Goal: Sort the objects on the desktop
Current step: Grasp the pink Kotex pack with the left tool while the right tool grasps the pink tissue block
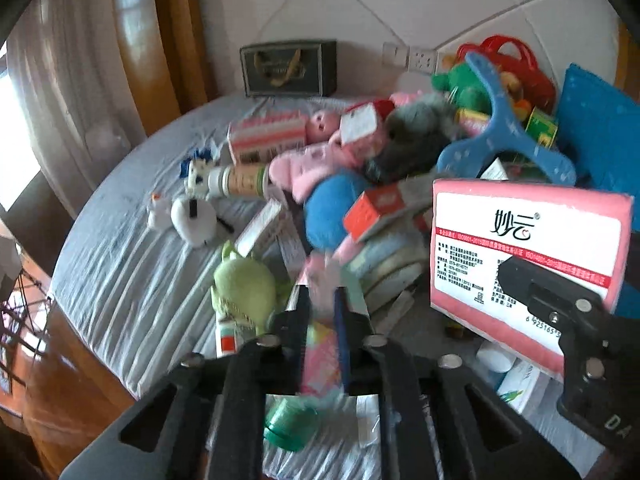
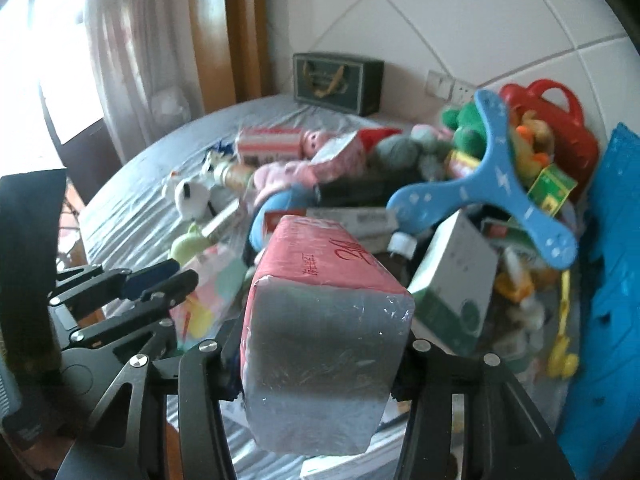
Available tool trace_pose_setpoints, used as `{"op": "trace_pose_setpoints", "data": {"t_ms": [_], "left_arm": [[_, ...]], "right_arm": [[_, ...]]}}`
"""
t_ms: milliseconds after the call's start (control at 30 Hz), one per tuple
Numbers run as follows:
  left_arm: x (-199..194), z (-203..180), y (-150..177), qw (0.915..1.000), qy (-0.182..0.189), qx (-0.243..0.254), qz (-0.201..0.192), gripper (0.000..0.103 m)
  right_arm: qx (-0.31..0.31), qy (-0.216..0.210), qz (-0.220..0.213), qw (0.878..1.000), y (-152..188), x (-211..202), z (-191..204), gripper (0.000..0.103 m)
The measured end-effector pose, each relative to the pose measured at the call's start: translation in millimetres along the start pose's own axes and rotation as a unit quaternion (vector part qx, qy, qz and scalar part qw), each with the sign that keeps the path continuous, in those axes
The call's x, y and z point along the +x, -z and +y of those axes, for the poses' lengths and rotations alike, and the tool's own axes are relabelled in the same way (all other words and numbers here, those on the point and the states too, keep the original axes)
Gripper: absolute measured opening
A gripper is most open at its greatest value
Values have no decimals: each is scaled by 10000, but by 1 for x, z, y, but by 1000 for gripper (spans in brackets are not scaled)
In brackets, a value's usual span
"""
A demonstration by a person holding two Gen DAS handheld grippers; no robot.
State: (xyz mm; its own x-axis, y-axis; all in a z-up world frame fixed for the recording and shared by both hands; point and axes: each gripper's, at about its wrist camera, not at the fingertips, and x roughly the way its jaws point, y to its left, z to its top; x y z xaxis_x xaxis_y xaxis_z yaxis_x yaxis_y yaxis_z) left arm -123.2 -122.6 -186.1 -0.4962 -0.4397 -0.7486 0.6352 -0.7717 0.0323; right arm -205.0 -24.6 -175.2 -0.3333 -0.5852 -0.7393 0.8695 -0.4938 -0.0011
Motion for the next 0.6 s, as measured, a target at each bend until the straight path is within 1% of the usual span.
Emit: {"op": "trace_pose_setpoints", "data": {"t_ms": [67,133,267,367,433,467,533,567,600], "left_arm": [[-2,-2,-6,10000,43,70,-55,5],[3,-2,-7,9999,124,94,42,5],[19,8,-1,9985,322,-105,427,5],[29,12,8,9967,398,-95,697,5],[30,15,15,9958,458,-83,786,7],[30,16,19,9951,503,-77,842,10],[29,15,28,9937,607,-1,943,22],[29,12,32,9931,647,89,975,36],[29,11,34,9927,658,155,999,53]], "right_arm": [[28,71,-50,10000,-3,-5,-1,50],[62,117,-39,9999,-4,-6,-2,50],[171,137,87,9997,4,-2,-4,50],[271,113,218,9993,12,8,-5,50],[354,79,292,9989,18,13,-6,50],[382,64,317,9987,21,16,-6,50],[414,33,356,9985,26,19,-7,50],[443,-9,368,9983,27,20,-7,50],[468,-44,379,9982,29,21,-7,50]]}}
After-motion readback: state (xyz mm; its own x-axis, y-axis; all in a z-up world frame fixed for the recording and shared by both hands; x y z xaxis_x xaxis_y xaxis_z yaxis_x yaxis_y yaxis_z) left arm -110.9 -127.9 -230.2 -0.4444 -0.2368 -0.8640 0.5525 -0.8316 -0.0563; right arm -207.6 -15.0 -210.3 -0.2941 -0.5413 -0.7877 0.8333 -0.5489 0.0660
